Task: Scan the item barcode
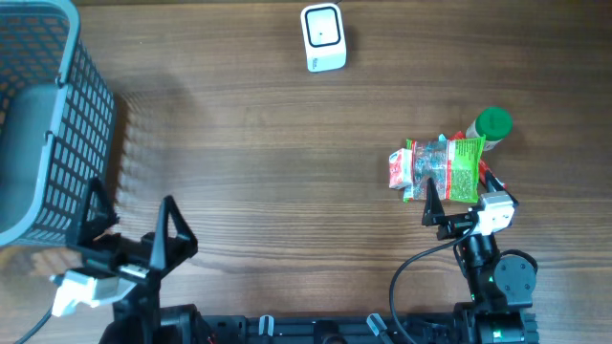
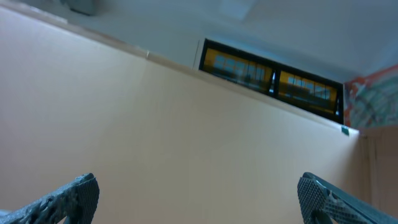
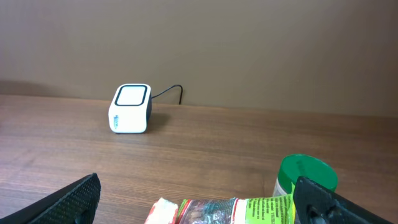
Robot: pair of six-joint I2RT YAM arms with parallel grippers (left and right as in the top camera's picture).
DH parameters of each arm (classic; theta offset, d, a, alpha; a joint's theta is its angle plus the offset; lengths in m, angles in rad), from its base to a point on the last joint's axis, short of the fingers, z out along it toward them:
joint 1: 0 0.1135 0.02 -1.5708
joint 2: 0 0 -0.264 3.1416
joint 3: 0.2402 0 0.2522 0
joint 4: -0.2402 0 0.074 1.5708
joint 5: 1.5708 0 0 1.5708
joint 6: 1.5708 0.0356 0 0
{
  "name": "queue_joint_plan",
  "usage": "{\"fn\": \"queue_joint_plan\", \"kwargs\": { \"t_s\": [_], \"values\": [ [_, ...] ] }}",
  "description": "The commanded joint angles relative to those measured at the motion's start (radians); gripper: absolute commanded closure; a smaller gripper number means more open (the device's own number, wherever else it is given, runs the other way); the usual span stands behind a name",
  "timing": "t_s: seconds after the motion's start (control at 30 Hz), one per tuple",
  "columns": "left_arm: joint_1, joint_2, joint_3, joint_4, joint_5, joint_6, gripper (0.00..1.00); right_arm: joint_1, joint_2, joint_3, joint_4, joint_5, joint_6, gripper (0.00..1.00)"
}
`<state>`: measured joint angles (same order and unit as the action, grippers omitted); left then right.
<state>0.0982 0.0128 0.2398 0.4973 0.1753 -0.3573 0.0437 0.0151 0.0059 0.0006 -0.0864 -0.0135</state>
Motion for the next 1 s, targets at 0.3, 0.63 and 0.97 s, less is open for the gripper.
{"fn": "queue_joint_plan", "kwargs": {
  "t_s": [0.3, 0.63, 0.97],
  "values": [
    [0.005, -0.009, -0.234, -0.01, -0.045, 0.006, 0.0, -0.006, -0.011, -0.001, 0.005, -0.015, -0.012, 0.0],
    [0.005, -0.009, -0.234, -0.403, -0.144, 0.013, 0.0, -0.006, -0.011, -0.001, 0.005, -0.015, -0.012, 0.0],
    [0.005, -0.009, -0.234, -0.572, -0.103, 0.205, 0.0, -0.006, -0.011, -0.001, 0.005, -0.015, -0.012, 0.0]
  ]
}}
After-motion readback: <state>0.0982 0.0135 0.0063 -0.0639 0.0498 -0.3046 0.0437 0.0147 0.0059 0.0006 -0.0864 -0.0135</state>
